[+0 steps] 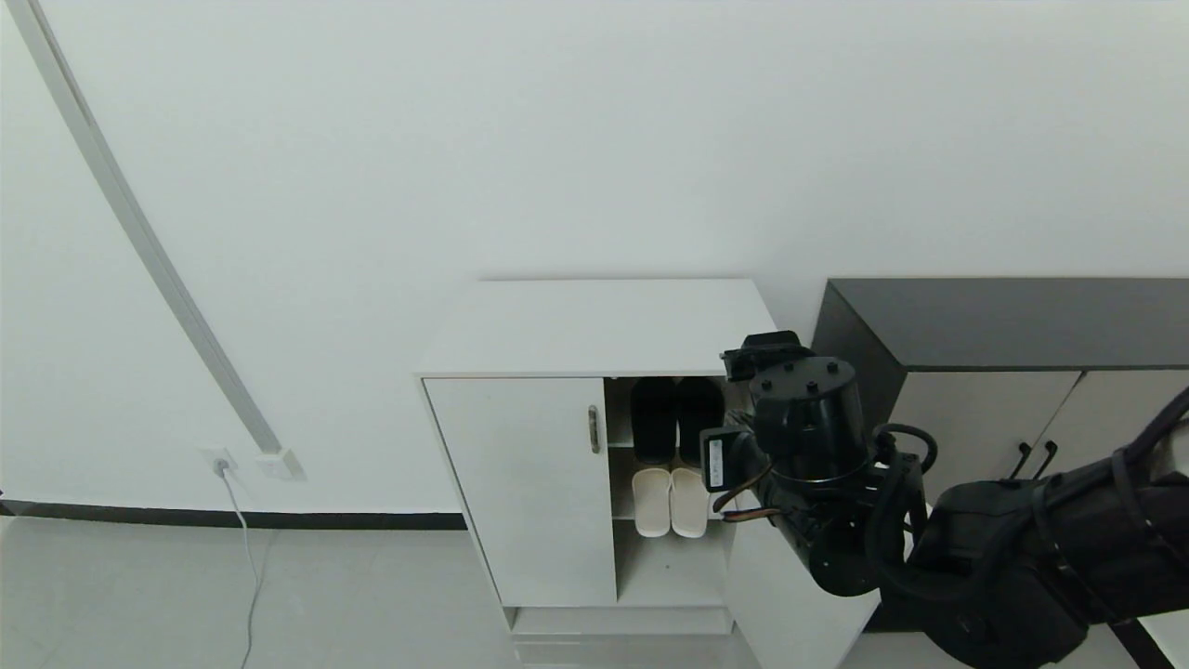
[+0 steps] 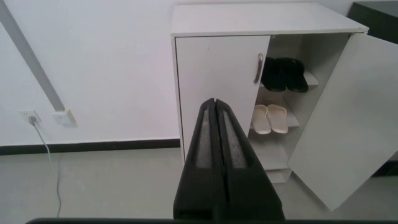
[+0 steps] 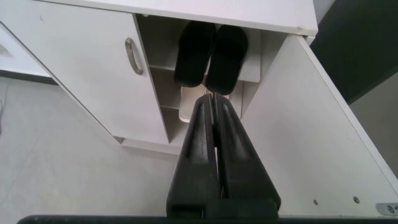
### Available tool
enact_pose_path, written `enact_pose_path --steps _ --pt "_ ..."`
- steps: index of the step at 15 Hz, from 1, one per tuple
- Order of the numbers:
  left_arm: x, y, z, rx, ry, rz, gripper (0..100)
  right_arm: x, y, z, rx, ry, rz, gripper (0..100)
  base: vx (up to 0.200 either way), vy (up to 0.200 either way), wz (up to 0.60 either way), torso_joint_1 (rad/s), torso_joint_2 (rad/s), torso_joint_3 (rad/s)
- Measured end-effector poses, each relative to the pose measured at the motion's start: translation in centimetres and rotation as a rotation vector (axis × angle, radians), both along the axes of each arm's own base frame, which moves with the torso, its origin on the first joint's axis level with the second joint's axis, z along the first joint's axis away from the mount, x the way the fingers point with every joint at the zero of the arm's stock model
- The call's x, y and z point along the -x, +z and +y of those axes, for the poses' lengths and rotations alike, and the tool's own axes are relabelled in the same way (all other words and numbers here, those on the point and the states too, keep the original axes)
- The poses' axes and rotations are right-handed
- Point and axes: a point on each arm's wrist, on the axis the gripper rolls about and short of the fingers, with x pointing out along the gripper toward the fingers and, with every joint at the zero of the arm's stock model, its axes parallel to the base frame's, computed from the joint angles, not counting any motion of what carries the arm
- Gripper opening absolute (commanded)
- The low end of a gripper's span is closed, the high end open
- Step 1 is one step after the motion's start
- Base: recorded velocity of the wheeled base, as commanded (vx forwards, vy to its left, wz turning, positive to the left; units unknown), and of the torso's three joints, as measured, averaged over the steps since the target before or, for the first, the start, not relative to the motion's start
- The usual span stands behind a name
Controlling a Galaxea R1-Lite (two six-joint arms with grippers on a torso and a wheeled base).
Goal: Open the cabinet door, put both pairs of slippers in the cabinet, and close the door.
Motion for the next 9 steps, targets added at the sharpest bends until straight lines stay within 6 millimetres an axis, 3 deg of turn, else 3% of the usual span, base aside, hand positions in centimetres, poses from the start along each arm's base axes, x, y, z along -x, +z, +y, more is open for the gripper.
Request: enact_pose_path --steps 3,9 --pt "0.0 0.0 0.0 0.0 0.0 0.0 0 0.15 -0.29 -0.08 0.009 0.002 0.007 0 0.0 0.0 -0.6 0.001 0.0 0.002" --pt "0.0 0.0 0.0 0.0 0.001 0.0 0 0.07 -0.08 -0.25 -0.001 0.006 -0.013 0 0.0 0.0 0.0 0.0 0.0 0.0"
